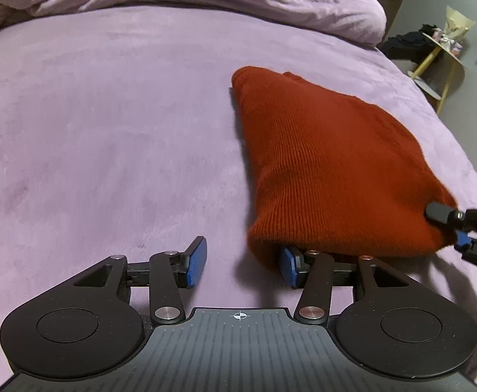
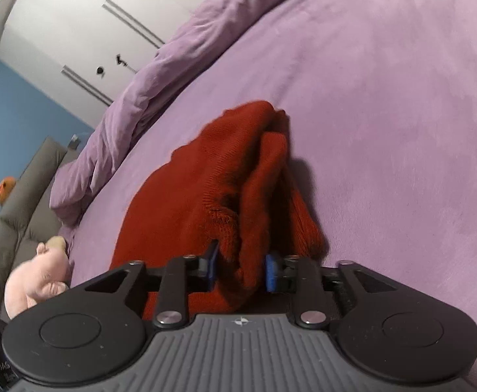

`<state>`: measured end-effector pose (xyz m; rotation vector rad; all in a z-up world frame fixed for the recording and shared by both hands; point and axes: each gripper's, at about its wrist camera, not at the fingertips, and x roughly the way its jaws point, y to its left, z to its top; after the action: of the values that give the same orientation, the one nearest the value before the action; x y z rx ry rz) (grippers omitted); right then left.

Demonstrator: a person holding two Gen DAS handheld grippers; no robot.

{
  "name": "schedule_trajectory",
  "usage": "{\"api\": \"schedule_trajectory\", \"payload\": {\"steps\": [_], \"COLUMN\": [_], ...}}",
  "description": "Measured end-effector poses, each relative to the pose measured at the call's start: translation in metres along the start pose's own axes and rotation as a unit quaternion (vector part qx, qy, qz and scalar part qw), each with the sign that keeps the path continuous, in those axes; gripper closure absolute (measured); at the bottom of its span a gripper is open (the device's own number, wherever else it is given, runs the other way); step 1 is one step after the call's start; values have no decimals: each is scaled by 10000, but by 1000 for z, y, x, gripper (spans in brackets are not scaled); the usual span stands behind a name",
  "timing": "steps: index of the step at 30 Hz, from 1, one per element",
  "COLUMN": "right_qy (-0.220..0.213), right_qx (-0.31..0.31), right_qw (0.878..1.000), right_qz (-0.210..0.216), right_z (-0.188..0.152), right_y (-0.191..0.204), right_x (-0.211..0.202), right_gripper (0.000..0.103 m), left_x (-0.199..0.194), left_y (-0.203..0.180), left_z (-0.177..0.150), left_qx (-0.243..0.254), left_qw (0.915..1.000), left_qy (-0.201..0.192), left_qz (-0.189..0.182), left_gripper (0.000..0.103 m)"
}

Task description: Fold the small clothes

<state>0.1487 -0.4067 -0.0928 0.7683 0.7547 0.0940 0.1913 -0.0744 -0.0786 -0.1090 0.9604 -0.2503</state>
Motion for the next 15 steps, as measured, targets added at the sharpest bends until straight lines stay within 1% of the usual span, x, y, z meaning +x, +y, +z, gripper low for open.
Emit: {"api": "schedule_trajectory", "payload": {"steps": [1, 2, 3, 4, 5, 7, 9, 11, 13, 14, 15], "right_qy": [-37, -117, -191, -298, -402, -469, -501, -577, -744, -856, -901], "right_qx": [-66, -153, -232, -313, -381, -517, -715, -962, -1312, -1453, -1512], "right_qw": [9999, 9996, 9991, 9983, 9973, 9955, 9932, 9891, 9798, 9754, 9738], "right_qz": [-66, -193, -299, -398, -477, -641, -775, -956, -1312, -1422, -1437], "right_z": [3, 7, 7, 12, 15, 20, 23, 23, 20, 20, 22], "right_y": [1, 3, 4, 5, 6, 10, 18, 31, 44, 50, 54], "right_x": [-3, -7, -13, -15, -16, -12, -3, 5, 11, 13, 14], "right_gripper": [57, 56, 55, 54, 54, 54, 54, 58, 66, 68, 71], "left_x": [-4, -7, -12, -13, -15, -16, -16, -15, -14, -14, -13], "left_y": [2, 5, 7, 10, 14, 25, 35, 41, 40, 39, 37], "left_z": [0, 0, -2, -3, -4, -3, 0, 5, 9, 10, 11], "left_qx": [59, 149, 271, 385, 481, 504, 332, 164, 196, 231, 277], "left_qw": [10000, 9998, 9994, 9985, 9968, 9933, 9933, 9934, 9926, 9920, 9916], "left_qy": [61, 142, 212, 234, 259, 355, 397, 401, 367, 338, 325], "left_qz": [-36, -26, 96, 302, 582, 982, 1031, 1062, 1141, 1198, 1224], "left_gripper": [47, 47, 48, 49, 49, 49, 49, 49, 49, 49, 49]}}
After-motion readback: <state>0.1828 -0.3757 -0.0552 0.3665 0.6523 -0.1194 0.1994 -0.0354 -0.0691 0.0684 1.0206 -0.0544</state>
